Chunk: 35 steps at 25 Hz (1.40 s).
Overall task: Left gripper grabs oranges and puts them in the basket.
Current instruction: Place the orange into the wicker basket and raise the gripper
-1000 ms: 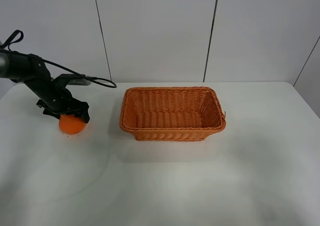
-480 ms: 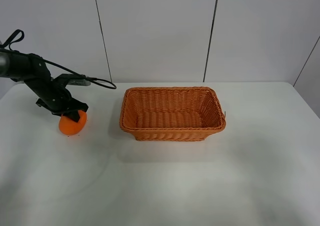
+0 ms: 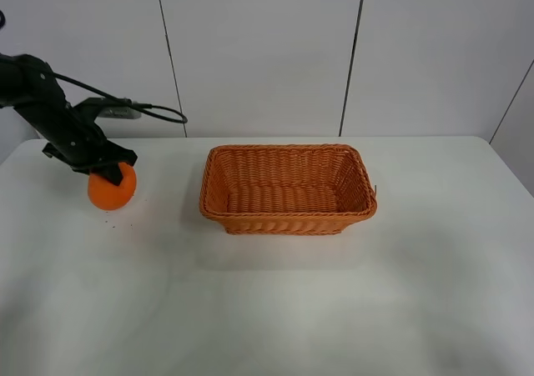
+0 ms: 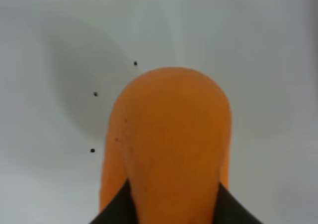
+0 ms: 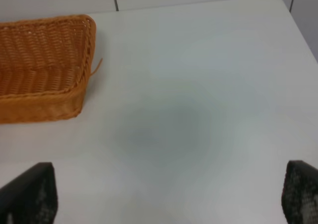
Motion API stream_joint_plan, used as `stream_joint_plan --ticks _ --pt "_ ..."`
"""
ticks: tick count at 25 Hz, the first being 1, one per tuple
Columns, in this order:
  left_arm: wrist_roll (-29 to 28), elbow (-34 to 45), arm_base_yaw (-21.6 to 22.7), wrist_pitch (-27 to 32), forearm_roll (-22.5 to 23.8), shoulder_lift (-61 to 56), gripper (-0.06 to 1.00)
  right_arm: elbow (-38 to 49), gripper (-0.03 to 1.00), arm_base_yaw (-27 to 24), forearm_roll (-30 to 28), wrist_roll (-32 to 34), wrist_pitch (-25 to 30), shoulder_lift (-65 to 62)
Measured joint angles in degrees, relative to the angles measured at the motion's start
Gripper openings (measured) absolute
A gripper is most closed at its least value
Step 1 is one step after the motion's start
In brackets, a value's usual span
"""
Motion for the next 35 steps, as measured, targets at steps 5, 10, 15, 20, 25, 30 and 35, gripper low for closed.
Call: stream_joint_plan --ticks 5,10,15,20,25,30,35 --pt "-3.36 0.00 0.00 4.27 0.00 -8.15 0.26 0.00 0.69 0.00 0.00 0.00 0.00 0.00" --pt "-3.80 0.00 -1.64 7.80 -1.01 -13.96 0.26 0.00 0.69 0.00 0.00 0.00 0.00 0.00" --pt "-3.97 -1.14 -8.60 8.28 -1.59 -13.80 0.26 0.00 0.69 0.00 0.00 0.00 0.00 0.00" --pt "-5.12 -8.54 -15.06 8.63 -1.65 -9.44 0.26 0.00 0.69 0.00 0.00 0.00 0.00 0.00" --pt "-6.28 -16.69 -20.34 11.16 -1.59 -1.62 0.26 0.00 0.69 0.00 0.00 0.00 0.00 0.00" --pt "-6.92 -24.17 -26.03 11.87 -1.59 5.56 0.26 0.00 0.69 0.00 0.00 0.00 0.00 0.00" --pt "-7.04 -31.90 -29.55 12.68 -1.64 12.38 0.26 0.00 0.69 0.00 0.00 0.00 0.00 0.00"
